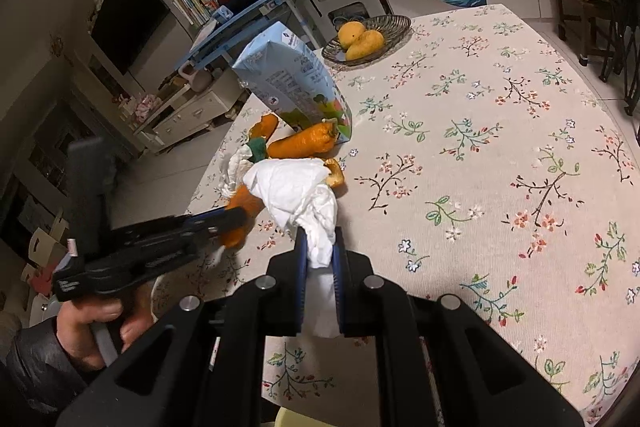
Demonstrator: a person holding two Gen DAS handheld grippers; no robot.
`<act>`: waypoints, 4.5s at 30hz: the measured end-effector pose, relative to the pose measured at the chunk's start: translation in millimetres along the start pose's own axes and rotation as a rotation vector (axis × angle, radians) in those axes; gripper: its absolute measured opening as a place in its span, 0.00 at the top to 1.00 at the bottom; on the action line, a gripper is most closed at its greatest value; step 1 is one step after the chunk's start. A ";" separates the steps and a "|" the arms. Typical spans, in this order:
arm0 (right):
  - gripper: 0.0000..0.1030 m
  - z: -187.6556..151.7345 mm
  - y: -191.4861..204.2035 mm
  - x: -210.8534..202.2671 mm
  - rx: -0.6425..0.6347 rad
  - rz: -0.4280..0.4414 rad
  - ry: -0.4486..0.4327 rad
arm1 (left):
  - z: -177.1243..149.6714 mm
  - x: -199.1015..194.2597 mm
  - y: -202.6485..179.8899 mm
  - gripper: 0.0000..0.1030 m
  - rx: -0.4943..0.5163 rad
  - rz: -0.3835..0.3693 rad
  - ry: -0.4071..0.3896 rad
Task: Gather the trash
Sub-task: 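Lift the carrot and tissue and carry them over the yellow basin, then open the right gripper over the basin while the left gripper releases the carrot, then move both grippers back toward the remaining items on the table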
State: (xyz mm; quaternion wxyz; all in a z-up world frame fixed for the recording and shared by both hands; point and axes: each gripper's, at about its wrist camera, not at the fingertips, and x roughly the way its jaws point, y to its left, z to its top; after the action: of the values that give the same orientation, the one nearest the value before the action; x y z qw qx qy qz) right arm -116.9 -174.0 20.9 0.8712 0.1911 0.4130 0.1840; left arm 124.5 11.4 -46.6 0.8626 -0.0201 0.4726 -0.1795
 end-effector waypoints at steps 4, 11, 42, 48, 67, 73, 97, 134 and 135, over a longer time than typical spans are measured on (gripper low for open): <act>0.88 -4.8 1.2 -4.2 0.007 0.006 -0.004 | -13.5 -23.1 5.0 0.87 -0.046 -0.012 -0.042; 0.88 -18.6 7.9 -12.3 0.014 0.021 -0.009 | -40.7 -44.0 0.3 0.87 -0.074 -0.028 -0.075; 0.88 -95.7 31.7 -51.0 -0.007 -0.003 0.022 | -106.9 -95.3 -51.9 0.87 0.035 0.035 -0.175; 0.88 -106.4 32.4 -53.2 -0.002 -0.008 0.039 | -111.4 -97.2 -54.2 0.87 0.036 0.035 -0.174; 0.87 -145.6 31.1 -34.8 0.008 -0.069 0.205 | -143.4 -110.2 -67.3 0.87 0.050 0.021 -0.167; 0.85 -154.0 29.9 -23.0 0.005 -0.093 0.265 | -149.0 -113.5 -68.7 0.87 0.052 0.017 -0.167; 0.53 -156.9 16.8 -23.2 0.069 -0.158 0.286 | -168.2 -109.4 -86.9 0.87 0.112 -0.016 -0.122; 0.33 -128.8 13.7 -78.9 0.113 -0.173 -0.069 | -184.9 -100.5 -90.4 0.22 0.100 0.084 -0.105; 0.32 -128.9 15.1 -78.8 0.107 -0.175 -0.070 | -183.7 -101.0 -88.8 0.22 0.096 0.100 -0.113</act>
State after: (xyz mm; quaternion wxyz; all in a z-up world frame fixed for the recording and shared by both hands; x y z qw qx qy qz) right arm -267.7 -175.4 3.8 0.8864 0.2068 0.4066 0.0780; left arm -101.8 -13.6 -48.4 0.8957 0.0347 0.4144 -0.1574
